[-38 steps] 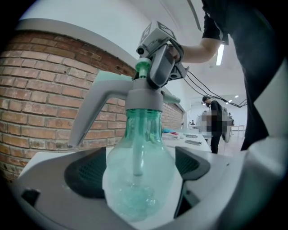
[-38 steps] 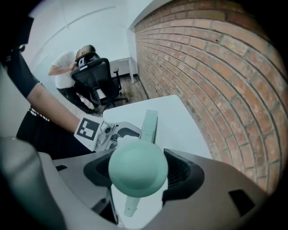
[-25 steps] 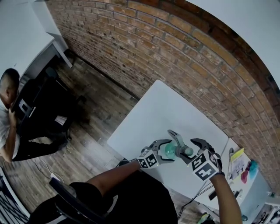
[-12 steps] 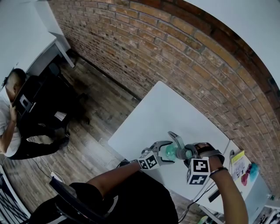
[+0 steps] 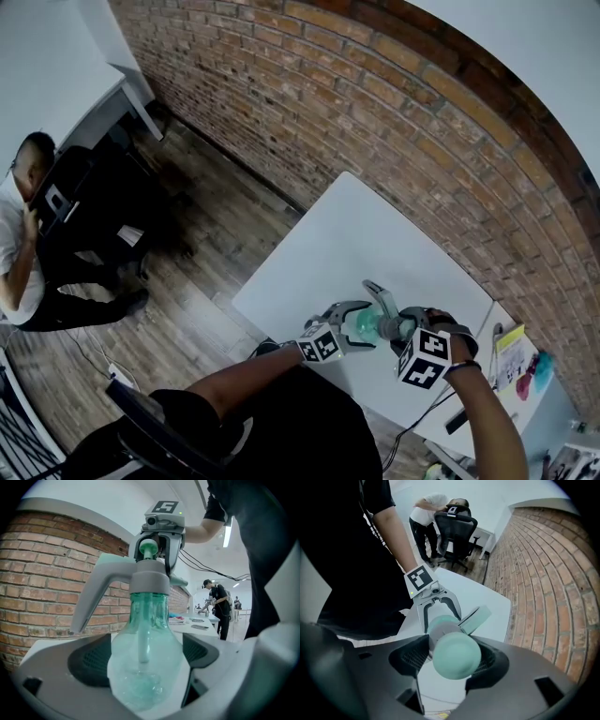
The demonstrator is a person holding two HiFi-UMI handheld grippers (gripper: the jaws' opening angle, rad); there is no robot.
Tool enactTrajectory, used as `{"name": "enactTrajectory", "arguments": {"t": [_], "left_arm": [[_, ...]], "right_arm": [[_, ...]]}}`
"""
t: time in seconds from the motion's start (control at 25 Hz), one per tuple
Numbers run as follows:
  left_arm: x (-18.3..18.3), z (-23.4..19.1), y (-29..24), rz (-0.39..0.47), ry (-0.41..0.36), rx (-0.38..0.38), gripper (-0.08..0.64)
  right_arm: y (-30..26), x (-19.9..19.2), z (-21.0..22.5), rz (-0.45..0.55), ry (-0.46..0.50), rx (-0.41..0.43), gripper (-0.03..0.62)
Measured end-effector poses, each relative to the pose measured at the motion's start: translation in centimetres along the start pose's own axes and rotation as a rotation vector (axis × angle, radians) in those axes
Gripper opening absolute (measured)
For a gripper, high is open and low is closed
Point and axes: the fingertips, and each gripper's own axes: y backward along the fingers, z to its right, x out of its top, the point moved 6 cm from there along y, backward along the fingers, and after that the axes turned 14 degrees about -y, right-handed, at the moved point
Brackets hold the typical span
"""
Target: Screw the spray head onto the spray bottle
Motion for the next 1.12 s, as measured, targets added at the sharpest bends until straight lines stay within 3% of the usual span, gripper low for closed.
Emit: {"name": "enactTrajectory", "arguments": {"t": [0.28, 0.44, 0.64, 0.72, 0.96, 1.12], "left_arm": [[0.3, 0.1, 0.0, -0.010, 0.008, 0.013, 0.465], [1.2, -0.1, -0.4, 0.018, -0.005, 0.004, 0.465], [1.0, -0.4, -0.7, -0.007, -0.034, 0.008, 0.465], [1.0, -0.4, -0.8, -0.004, -0.032, 0.007, 0.465], [1.1, -0.5, -0.7, 0.000, -0.025, -0.008, 0.464], [1.0, -0.5, -0.7, 0.001, -0.024, -0.007, 0.464]], "right_arm": [[0.1, -0.3, 0.5, 0.083, -0.350, -0.005, 0.255], [0.1, -0.1, 0.6, 0.109, -0.451, 0.007, 0.255], [0.1, 0.0, 0.8, 0.128, -0.534, 0.012, 0.255], [0.1, 0.0, 0.7, 0.128, -0.503, 0.000, 0.255], [2.3, 0.6, 0.5, 0.144, -0.283, -0.030, 0.256], [4.7, 1.0, 0.9, 0.201, -0.043, -0.053, 0.256]]}}
